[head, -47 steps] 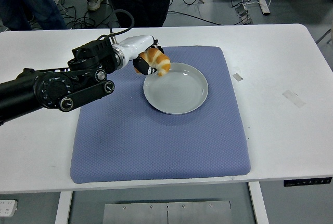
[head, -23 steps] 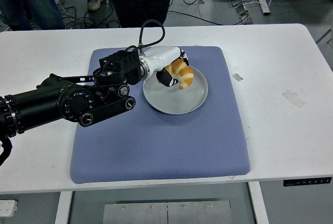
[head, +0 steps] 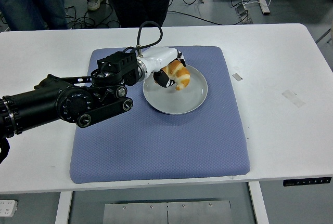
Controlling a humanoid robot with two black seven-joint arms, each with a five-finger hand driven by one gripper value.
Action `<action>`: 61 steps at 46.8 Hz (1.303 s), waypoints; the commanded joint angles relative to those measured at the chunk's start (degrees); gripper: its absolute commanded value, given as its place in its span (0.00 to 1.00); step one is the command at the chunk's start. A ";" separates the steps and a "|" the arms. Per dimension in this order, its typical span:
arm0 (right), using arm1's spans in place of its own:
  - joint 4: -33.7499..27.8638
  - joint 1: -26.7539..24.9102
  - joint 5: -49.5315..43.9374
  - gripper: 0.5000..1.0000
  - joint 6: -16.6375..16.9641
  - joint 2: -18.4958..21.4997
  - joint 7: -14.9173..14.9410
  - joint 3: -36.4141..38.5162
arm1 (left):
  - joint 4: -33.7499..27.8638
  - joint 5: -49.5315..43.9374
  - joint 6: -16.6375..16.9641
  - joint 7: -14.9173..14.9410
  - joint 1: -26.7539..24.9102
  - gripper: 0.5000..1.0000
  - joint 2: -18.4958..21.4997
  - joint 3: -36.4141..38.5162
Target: Place the bread on the plate
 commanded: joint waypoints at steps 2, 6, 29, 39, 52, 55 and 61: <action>0.00 0.00 0.00 1.00 0.01 0.00 0.00 0.00 | -0.16 -0.47 -0.05 -0.03 0.01 0.89 0.04 -0.09; 0.00 0.00 0.00 1.00 0.01 0.00 0.00 0.00 | -0.16 -0.64 -0.49 -0.12 0.10 0.94 0.04 -0.09; 0.00 0.00 0.00 1.00 0.01 0.00 0.00 0.00 | -1.66 -12.06 -0.40 -0.82 -0.52 0.90 2.68 -11.50; 0.00 0.00 0.00 1.00 0.01 0.00 0.00 0.00 | -1.66 -19.00 0.03 -3.36 -0.34 0.88 5.93 -15.82; 0.00 0.00 0.00 1.00 0.01 0.00 0.00 0.00 | -1.48 -33.24 1.79 -10.31 0.36 0.87 16.91 -21.18; 0.00 0.00 0.00 1.00 0.01 0.00 0.00 0.00 | -1.48 -34.92 1.79 -11.89 1.32 0.87 19.11 -22.67; 0.00 0.00 0.00 1.00 0.01 0.00 0.00 0.00 | -0.87 -38.26 1.71 -15.40 4.92 0.87 22.89 -27.68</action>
